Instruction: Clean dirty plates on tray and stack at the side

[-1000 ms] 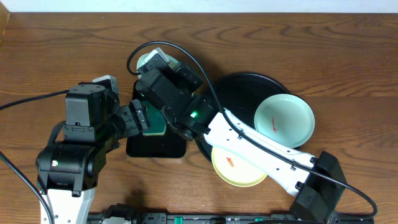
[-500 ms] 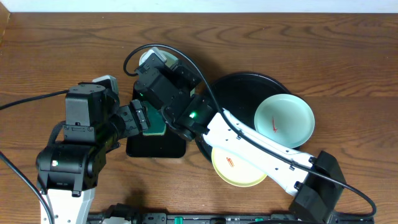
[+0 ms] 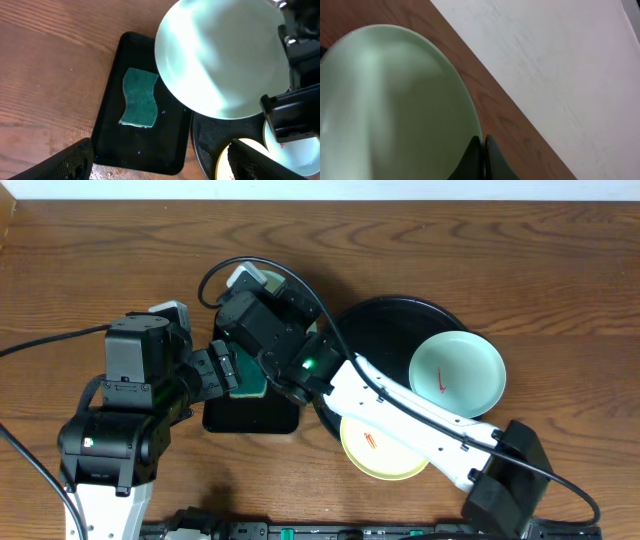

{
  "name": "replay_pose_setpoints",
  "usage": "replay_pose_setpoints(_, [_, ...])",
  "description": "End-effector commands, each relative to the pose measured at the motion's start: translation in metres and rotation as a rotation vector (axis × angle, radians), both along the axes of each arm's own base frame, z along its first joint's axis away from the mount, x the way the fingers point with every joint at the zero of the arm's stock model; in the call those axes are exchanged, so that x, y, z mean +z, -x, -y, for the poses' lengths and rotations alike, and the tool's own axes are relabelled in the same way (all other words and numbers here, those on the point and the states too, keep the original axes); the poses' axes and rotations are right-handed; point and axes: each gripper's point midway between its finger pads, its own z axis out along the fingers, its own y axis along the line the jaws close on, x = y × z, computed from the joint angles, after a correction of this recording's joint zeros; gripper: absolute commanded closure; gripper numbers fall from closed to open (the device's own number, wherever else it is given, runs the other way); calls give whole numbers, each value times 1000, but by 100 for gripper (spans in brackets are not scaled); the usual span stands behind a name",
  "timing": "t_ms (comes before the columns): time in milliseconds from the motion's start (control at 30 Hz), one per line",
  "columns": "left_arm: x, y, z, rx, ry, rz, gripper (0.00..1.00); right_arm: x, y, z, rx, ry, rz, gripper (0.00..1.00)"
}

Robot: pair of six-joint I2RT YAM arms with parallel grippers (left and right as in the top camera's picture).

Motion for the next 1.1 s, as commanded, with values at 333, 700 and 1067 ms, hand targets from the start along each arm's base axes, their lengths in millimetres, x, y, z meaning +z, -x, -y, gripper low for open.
replay_pose_setpoints(333, [4, 0, 0, -3, -2, 8, 14, 5, -14, 20, -108, 0, 42, 99])
replay_pose_setpoints(700, [4, 0, 0, -3, -2, 8, 14, -21, -7, 12, 13, -5, -113, 99])
replay_pose_setpoints(1067, [4, 0, 0, -3, -2, 8, 13, -16, -10, 11, 32, 1, -101, 99])
